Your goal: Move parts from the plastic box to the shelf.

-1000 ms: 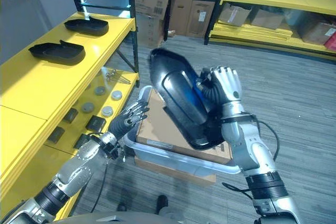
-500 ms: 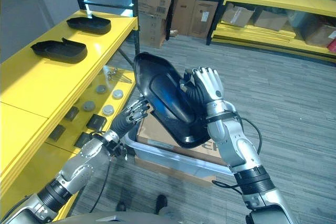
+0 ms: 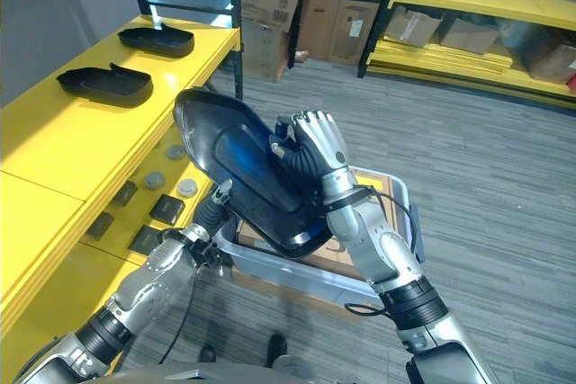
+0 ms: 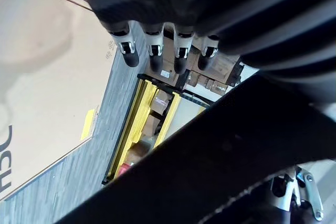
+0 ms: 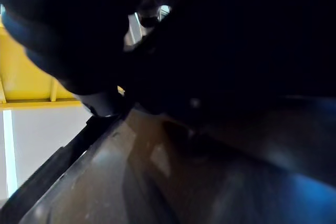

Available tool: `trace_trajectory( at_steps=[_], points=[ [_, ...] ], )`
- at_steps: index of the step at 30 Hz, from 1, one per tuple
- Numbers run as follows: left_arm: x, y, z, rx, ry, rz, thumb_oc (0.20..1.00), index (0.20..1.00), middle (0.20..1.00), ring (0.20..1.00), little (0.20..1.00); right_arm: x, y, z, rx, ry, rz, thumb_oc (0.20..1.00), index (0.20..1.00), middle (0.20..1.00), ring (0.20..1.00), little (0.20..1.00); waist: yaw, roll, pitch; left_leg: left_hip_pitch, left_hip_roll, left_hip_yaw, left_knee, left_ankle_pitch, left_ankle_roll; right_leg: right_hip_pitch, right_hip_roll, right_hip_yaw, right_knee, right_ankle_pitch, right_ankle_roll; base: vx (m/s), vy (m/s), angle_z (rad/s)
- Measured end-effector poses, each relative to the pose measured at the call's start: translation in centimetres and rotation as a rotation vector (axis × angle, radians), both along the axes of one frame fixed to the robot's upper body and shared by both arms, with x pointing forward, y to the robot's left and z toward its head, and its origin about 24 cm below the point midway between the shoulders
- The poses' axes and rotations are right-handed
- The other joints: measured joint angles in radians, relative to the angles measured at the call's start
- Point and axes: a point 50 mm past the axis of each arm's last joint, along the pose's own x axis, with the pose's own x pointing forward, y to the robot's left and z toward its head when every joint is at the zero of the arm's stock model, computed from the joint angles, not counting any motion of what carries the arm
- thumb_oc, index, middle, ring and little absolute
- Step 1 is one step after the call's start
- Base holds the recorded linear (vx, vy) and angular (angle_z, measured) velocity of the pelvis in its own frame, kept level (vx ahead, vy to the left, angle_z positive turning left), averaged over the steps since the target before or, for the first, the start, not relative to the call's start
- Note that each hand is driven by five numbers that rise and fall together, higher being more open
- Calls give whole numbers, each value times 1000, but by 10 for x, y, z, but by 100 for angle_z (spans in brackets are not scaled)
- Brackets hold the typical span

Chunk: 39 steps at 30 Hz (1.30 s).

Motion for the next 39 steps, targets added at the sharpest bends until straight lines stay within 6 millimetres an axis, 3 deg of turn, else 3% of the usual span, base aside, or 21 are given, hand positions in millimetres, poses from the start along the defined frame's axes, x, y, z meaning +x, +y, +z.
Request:
trace_trajectory(
  at_steps=[1,2,3,12,32,33,34,39],
  points=[
    [0,0,0,-3,4,6,1000,1000,1000,1000,1000,0,1,0,2,2,3,200,200,200,200,200,0,0,0,0,0,0,0,0,0,0,0,0,0,0,0,0,0,0],
    [0,1,0,-2,4,11,407,407,407,407,407,0,1,-1,15,10,8,200,200,200,200,200,0,0,0,0,0,0,0,0,0,0,0,0,0,-2,3,0,0,0],
    [0,1,0,-2,2,13,200,200,200,200,200,0,1,-1,17,11,7,200,200,200,200,200,0,0,0,0,0,0,0,0,0,0,0,0,0,-2,3,0,0,0],
    [1,7,3,11,-35,20,200,200,200,200,200,1,3,-4,58,49,24,200,200,200,200,200,-2,-9,6,-2,1,0,0,0,0,0,0,-1,-2,-3,3,0,0,0],
    [3,28,5,306,-248,32,200,200,200,200,200,-1,1,-22,197,237,86,200,200,200,200,200,-2,-13,8,0,1,2,0,0,-1,-2,1,0,-2,-3,2,0,0,0],
    [4,30,7,329,-270,38,200,200,200,200,200,-1,1,-22,199,235,91,313,313,313,313,313,-2,-13,8,-1,2,2,0,0,-1,-2,1,0,-2,-3,2,0,0,0],
    [4,32,9,349,-300,47,200,200,200,200,200,-2,2,-21,203,230,100,1000,1000,1000,1000,1000,-1,-13,8,-1,2,2,0,0,-1,-2,1,0,-2,-3,2,0,0,0],
    [9,61,21,599,-502,174,200,200,200,200,200,-18,3,-31,234,260,177,1000,1000,1000,1000,1000,4,-14,8,-2,5,0,0,-2,-3,-2,3,-3,-2,-8,-1,-5,-1,1]
  ],
)
